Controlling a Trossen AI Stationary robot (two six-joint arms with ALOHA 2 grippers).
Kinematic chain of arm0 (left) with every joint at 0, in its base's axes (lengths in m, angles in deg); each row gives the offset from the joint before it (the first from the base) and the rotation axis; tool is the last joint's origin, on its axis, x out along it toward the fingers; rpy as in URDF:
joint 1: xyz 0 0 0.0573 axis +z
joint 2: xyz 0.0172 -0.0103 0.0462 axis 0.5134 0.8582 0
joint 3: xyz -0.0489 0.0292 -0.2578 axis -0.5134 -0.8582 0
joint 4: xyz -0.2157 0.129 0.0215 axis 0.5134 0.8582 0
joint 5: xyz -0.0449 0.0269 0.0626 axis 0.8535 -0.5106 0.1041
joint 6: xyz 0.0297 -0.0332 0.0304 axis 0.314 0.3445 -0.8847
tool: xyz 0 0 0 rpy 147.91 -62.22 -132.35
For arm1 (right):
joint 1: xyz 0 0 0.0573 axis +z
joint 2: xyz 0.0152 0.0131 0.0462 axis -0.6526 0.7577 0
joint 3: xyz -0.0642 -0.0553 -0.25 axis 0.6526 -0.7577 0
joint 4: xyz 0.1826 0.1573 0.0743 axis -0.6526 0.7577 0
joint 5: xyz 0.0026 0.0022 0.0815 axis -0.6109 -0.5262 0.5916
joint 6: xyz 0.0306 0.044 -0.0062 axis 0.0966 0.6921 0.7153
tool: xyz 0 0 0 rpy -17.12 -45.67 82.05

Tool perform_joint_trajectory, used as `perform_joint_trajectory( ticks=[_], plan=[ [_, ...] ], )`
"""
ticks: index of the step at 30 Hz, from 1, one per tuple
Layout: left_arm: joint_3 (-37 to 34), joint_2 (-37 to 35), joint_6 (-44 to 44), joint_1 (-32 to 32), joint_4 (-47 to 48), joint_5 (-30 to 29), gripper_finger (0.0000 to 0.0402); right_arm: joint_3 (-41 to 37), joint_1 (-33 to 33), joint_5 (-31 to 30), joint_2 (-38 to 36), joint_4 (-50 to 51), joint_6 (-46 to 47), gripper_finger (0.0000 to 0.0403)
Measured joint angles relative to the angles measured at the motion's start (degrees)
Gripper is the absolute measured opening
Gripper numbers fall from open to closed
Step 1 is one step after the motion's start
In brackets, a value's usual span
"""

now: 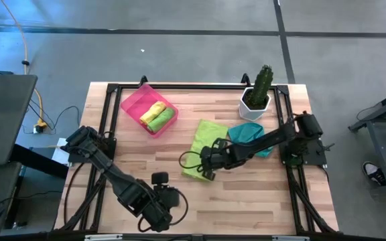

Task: Roll microfiber towels into tight, uniform cylinder then place into a basket
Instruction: Roll the light green microfiber cloth

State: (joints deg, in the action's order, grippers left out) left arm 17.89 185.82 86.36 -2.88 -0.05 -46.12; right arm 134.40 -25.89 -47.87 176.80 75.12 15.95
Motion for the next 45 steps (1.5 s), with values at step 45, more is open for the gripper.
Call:
perform_joint_trajectory(
  ticks=[45],
  plan=[
    [-2.7,0.02,-11.66,3.85,-4.61,-3.97,0.0149,0.07,13.37,-0.72,-6.75,28.5,-11.88,0.0105]
  ],
)
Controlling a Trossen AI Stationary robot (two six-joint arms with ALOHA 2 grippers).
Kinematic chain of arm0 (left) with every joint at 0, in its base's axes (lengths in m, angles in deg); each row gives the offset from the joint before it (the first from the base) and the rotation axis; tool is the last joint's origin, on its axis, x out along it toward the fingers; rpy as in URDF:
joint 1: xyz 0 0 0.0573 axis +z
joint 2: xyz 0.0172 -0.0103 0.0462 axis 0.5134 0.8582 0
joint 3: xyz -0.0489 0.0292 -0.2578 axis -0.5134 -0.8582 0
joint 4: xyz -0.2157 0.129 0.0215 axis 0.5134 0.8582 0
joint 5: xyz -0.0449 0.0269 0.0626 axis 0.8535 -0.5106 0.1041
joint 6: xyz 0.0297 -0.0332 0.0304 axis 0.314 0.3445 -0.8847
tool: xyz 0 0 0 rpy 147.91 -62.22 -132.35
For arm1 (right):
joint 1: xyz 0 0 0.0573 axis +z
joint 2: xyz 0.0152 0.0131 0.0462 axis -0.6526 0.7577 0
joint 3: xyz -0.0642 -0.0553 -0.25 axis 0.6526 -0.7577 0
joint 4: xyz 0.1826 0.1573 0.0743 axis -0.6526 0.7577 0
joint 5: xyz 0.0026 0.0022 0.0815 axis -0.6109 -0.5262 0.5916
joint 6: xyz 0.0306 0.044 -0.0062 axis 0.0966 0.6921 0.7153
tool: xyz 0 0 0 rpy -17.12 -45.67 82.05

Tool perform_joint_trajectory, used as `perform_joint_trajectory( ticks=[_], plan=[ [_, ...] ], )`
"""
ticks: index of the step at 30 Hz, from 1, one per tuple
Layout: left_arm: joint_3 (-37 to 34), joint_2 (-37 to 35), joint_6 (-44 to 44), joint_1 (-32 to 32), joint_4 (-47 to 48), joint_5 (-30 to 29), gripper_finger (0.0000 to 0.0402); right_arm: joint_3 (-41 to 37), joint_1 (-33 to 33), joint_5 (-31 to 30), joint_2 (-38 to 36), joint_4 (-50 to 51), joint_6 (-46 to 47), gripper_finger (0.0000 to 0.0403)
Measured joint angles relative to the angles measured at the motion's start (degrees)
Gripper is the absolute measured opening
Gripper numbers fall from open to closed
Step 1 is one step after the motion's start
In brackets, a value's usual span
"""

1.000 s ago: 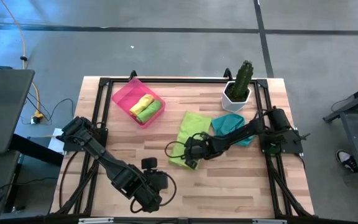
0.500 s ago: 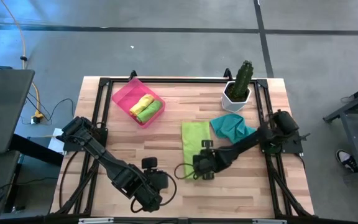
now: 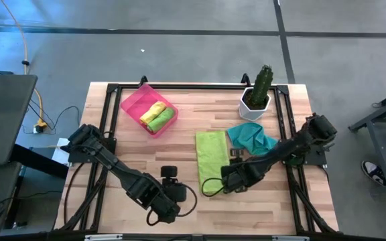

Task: Roll microfiber towels into tight, uniform cylinder then place into a basket
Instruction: Roll the light green microfiber cloth

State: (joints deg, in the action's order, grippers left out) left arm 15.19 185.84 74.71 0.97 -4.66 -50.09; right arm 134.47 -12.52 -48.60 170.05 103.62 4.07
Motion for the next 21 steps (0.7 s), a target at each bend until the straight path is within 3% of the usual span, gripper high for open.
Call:
perform_joint_trajectory(
  ticks=[5,8,16,21],
  plan=[
    [-4.07,0.01,-10.45,2.54,-10.81,2.0,0.0149,-0.02,2.15,2.17,-2.61,4.38,0.07,0.0105],
    [-7.04,0.02,-17.97,3.77,-19.15,3.98,0.0149,-3.2,3.79,2.29,-5.28,0.18,0.28,0.0105],
    [-17.79,0.01,-25.38,7.1,-37.42,12.25,0.0149,-21.4,8.49,0.25,-14.4,-28.28,2.55,0.0105],
    [-27.92,0.12,-30.04,8.74,-55.13,12.33,0.0149,-28.33,10.36,0.31,-15.84,-42.59,-6.35,0.0105]
  ],
)
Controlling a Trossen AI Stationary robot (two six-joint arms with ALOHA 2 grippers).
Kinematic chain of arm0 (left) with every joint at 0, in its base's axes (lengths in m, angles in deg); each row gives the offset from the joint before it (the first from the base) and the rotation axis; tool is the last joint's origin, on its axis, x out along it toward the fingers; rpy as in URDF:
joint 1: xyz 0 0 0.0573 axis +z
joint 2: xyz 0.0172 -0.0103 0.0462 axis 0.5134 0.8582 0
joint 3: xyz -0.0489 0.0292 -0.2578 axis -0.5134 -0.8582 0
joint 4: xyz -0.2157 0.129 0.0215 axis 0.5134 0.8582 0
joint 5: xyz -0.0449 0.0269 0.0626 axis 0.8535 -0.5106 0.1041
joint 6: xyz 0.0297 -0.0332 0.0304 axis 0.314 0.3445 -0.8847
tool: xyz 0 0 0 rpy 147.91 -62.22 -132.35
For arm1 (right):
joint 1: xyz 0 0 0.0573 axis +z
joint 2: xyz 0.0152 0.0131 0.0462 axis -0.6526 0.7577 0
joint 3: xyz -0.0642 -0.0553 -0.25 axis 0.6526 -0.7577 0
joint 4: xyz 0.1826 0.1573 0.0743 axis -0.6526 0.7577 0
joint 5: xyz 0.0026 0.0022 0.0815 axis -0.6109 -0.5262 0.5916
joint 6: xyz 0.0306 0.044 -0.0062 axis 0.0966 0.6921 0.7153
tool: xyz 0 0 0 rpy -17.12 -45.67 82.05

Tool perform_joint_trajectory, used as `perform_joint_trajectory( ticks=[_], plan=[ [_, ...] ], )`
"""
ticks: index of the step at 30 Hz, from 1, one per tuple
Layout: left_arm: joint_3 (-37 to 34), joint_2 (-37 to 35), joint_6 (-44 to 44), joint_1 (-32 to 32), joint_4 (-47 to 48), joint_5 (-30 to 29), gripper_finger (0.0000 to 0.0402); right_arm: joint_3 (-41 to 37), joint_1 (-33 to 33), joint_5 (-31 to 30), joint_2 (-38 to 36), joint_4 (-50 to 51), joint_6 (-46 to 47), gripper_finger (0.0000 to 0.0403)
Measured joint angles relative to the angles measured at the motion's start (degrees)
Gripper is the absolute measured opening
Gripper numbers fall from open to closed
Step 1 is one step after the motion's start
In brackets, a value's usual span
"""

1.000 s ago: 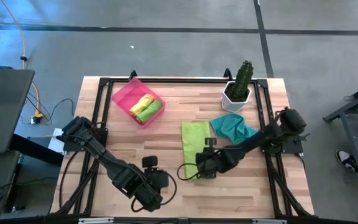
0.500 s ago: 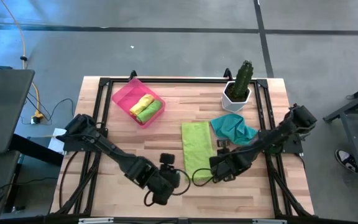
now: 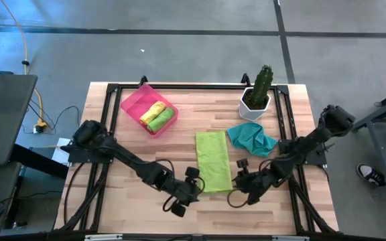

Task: Roll microfiber towels into tight, uniform cylinder then place into a basket
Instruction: Roll the light green microfiber cloth

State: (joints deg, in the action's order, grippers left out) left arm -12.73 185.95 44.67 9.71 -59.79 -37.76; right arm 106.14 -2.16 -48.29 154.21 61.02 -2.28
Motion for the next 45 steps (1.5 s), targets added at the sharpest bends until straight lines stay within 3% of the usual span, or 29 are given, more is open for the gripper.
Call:
perform_joint_trajectory(
  ticks=[3,6,15,25,32,45],
  plan=[
    [-5.68,0.66,-3.58,1.11,-11.95,0.08,0.0149,-1.7,0.25,-0.07,0.66,-2.21,-6.54,0.0105],
    [-9.35,1.4,-4.38,2.16,-16.88,-0.14,0.0149,-2.43,0.2,-0.17,1.65,-2.69,-8.85,0.0105],
    [-10.77,7.03,-2.19,4.05,-19.36,-0.14,0.0149,-2.51,-1.12,-0.22,5.03,-7.0,-9.2,0.0134],
    [-10.73,7.32,-6.63,4.03,-19.29,0.85,0.0149,-2.47,-1.06,0.91,5.33,-9.14,-16.5,0.019],
    [-10.73,7.4,-7.35,4.03,-19.22,1.5,0.0149,-2.47,-1.04,5.46,5.33,-9.11,-19.26,0.0193],
    [-8.98,11.82,-7.77,4.08,-22.62,2.42,0.0149,-2.19,-1.01,4.1,10.78,-10.75,-20.34,0.0193]
  ],
)
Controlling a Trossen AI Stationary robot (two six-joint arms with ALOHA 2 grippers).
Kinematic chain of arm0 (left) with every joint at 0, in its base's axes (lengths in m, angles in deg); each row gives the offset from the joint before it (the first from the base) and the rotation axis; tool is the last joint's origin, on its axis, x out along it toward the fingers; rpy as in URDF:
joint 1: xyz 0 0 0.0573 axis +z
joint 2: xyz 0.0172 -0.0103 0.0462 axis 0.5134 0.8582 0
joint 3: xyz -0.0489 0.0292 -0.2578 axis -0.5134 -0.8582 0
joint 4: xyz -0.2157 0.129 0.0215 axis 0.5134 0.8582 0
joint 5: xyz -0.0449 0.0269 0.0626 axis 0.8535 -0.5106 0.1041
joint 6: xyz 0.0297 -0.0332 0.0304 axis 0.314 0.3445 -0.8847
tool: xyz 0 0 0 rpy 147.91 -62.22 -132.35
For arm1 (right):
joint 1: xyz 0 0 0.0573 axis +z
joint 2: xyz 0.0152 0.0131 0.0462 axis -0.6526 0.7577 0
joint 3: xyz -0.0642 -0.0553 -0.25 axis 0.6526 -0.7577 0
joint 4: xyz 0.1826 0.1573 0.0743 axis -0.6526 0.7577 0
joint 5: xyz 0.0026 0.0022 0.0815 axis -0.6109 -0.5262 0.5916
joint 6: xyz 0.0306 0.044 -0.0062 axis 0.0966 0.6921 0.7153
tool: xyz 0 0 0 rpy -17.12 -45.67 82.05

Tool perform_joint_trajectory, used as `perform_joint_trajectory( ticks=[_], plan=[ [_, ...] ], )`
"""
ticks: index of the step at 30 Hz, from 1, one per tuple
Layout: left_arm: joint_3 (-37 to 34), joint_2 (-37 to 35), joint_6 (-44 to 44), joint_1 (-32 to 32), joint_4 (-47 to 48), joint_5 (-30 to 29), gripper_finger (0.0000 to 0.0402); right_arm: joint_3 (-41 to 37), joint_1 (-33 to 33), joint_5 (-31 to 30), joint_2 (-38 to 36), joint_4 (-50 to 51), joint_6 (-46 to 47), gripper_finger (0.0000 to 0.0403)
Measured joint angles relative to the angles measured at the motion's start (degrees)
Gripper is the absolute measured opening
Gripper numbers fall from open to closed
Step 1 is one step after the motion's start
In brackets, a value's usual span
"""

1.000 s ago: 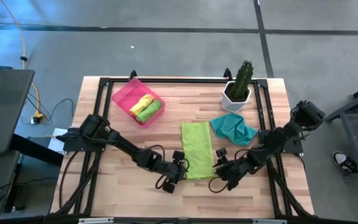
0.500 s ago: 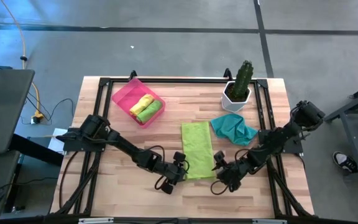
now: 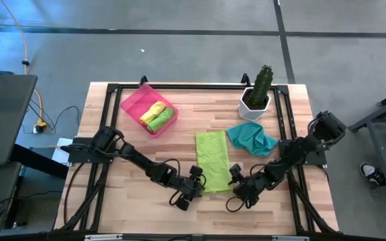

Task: Roll microfiber towels into tight, uniform cylinder then place into a basket
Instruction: Roll the light green microfiber cloth

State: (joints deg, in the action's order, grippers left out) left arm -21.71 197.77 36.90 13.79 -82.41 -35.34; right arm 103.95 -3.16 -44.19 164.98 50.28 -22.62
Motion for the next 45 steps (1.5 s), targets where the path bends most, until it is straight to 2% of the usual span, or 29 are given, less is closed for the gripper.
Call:
perform_joint_trajectory(
  ticks=[4,7,11,17,22,26,34,40,45],
  plan=[
    [0.1,0.02,3.37,0.02,1.09,-1.11,0.0149,0.05,-0.02,-0.77,0.89,-0.18,4.13,0.019],
    [0.2,0.0,9.0,0.07,2.69,-1.13,0.0147,0.0,0.05,-1.63,1.01,-0.12,8.83,0.0167],
    [0.11,0.0,16.91,-0.04,2.87,-1.64,0.0128,-0.02,0.06,-1.19,1.11,-0.2,13.7,0.0107],
    [0.04,0.04,23.55,-0.9,2.78,-2.43,0.0074,-0.13,0.12,-1.13,1.18,-1.08,21.7,0.001],
    [-0.09,-0.12,30.53,-0.85,1.59,-2.06,0.0028,-0.17,-0.02,-1.3,1.17,-1.39,28.36,0.0015],
    [-0.19,-0.49,36.43,-0.85,0.5,0.26,0.0005,-0.19,-0.07,-0.61,1.05,-1.41,32.68,0.0003],
    [-0.22,-1.36,53.64,-0.48,0.05,5.16,0.0011,-0.41,-0.32,1.66,-0.94,-1.75,38.54,0.0001],
    [-0.22,-1.9,60.87,-0.48,0.06,5.33,0.0008,-0.41,-2.94,7.77,-2.97,-5.55,47.92,0.0001],
    [-0.2,-1.97,65.32,-0.37,-0.28,4.75,0.001,-0.41,-5.16,8.97,-2.43,-4.78,56.89,0.0001]
  ],
)
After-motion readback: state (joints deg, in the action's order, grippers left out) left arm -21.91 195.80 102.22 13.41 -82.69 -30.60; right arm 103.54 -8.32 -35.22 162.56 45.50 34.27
